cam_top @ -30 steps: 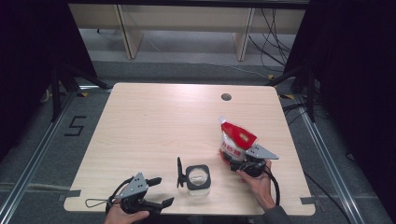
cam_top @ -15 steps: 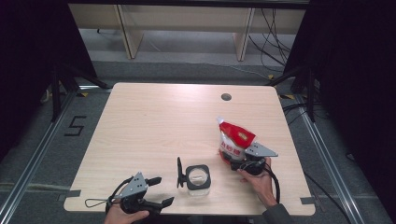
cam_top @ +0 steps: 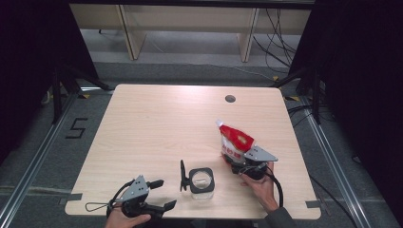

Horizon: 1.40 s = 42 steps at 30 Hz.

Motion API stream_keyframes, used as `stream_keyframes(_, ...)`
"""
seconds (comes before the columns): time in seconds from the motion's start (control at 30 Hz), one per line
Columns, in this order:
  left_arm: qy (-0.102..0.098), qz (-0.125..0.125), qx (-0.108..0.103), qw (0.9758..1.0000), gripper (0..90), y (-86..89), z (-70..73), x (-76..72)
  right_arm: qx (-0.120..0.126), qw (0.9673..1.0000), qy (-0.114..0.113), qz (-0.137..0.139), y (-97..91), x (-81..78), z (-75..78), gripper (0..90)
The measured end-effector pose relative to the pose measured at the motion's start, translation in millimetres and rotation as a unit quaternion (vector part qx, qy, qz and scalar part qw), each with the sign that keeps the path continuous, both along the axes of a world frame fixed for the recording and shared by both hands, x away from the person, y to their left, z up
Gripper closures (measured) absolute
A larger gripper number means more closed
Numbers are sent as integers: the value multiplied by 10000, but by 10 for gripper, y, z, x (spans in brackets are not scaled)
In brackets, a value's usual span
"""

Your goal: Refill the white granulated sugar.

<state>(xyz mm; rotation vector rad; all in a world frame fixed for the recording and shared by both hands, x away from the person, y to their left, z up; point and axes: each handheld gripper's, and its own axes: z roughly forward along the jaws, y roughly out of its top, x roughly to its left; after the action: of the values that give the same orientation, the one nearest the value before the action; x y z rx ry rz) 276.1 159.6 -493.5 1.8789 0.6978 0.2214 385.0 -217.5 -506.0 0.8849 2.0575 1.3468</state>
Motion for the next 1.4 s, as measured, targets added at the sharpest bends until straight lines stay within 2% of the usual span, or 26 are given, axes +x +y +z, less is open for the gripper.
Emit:
stream_keyframes(0.07, -11, -1, -2, 10000, 161, 5, 3, 0, -93, 9999, -28, -76, 15, -39, 19, 375)
stream_keyframes(0.1, -2, -1, -22, 10000, 161, 5, 2, 0, -215, 9997, -138, -32, -3, -35, 31, 376)
stream_keyframes(0.13, 14, 0, -40, 10000, 160, 6, 1, 0, -193, 9998, -56, -58, -4, -63, 38, 376)
stream_keyframes(0.17, 40, 17, -71, 10000, 161, 4, -2, -2, -320, 9993, -179, -41, -28, -60, 54, 377)
stream_keyframes(0.2, 55, 25, -92, 9999, 161, 2, -5, -1, -275, 9995, -150, -82, -23, -90, 69, 377)
stream_keyframes(0.27, 127, 95, -73, 9998, 161, 7, -4, -9, -551, 9979, -328, -79, -74, -119, 118, 378)
stream_keyframes(0.3, 10, 5, -3, 10000, 161, 18, 2, 7, -623, 9971, -436, -90, -99, -139, 150, 378)
stream_keyframes(0.47, 20, 46, 44, 10000, 161, 25, 0, 6, -1030, 9916, -782, -55, -171, -327, 338, 378)
stream_keyframes(0.53, 34, 75, -24, 10000, 161, 17, -2, 2, -1331, 9859, -1015, -15, -192, -408, 405, 378)
stream_keyframes(0.67, 25, 70, 75, 9999, 161, 24, 1, 7, -1745, 9769, -1234, 18, -225, -610, 485, 379)
stream_keyframes(0.77, 35, 91, -16, 10000, 161, 9, -5, 8, -2014, 9698, -1375, 18, -234, -755, 520, 379)
stream_keyframes(0.83, 27, 97, 10, 9999, 161, 10, -7, 9, -2291, 9619, -1490, 48, -227, -832, 531, 379)
stream_keyframes(0.9, 93, 165, 40, 9998, 162, 12, -15, 9, -2659, 9492, -1677, 98, -220, -896, 540, 380)
stream_keyframes(0.93, 145, 195, 63, 9997, 162, 20, -16, 7, -2786, 9444, -1740, 95, -217, -931, 542, 380)
stream_keyframes(0.97, 147, 211, 39, 9997, 162, 19, -16, 7, -3014, 9344, -1890, 143, -212, -957, 552, 380)
stream_keyframes(1.0, 137, 215, 39, 9997, 162, 22, -14, 6, -3095, 9317, -1899, 119, -204, -984, 549, 380)
stream_keyframes(1.03, 103, 198, 54, 9997, 162, 25, -10, 8, -3258, 9242, -1990, 111, -195, -1019, 548, 380)
stream_keyframes(1.07, 38, 147, 91, 9998, 162, 32, -6, 19, -3473, 9131, -2127, 189, -186, -1041, 556, 380)
stream_keyframes(1.13, 53, 139, 97, 9998, 162, 29, -7, 19, -3541, 9102, -2143, 157, -156, -1100, 530, 381)
stream_keyframes(1.17, 40, 136, 109, 9998, 162, 30, -8, 19, -3725, 8994, -2272, 255, -147, -1108, 539, 381)
stream_keyframes(1.2, 44, 152, 106, 9998, 162, 31, -9, 17, -3768, 9002, -2174, 206, -129, -1141, 519, 381)
stream_keyframes(1.23, 54, 171, 94, 9998, 162, 32, -9, 18, -3910, 8915, -2275, 228, -112, -1154, 508, 382)
stream_keyframes(1.3, 175, 290, -12, 9994, 162, 18, -15, 6, -4089, 8809, -2368, 279, -79, -1169, 488, 383)
stream_keyframes(1.33, 157, 276, 37, 9995, 162, 26, -14, 7, -4287, 8653, -2565, 405, -66, -1157, 503, 383)
stream_keyframes(1.37, 163, 282, 4, 9995, 163, 22, -15, 2, -4233, 8724, -2424, 305, -47, -1193, 471, 383)
stream_keyframes(1.4, 148, 292, 20, 9995, 163, 26, -13, 6, -4391, 8631, -2475, 319, -36, -1197, 468, 383)
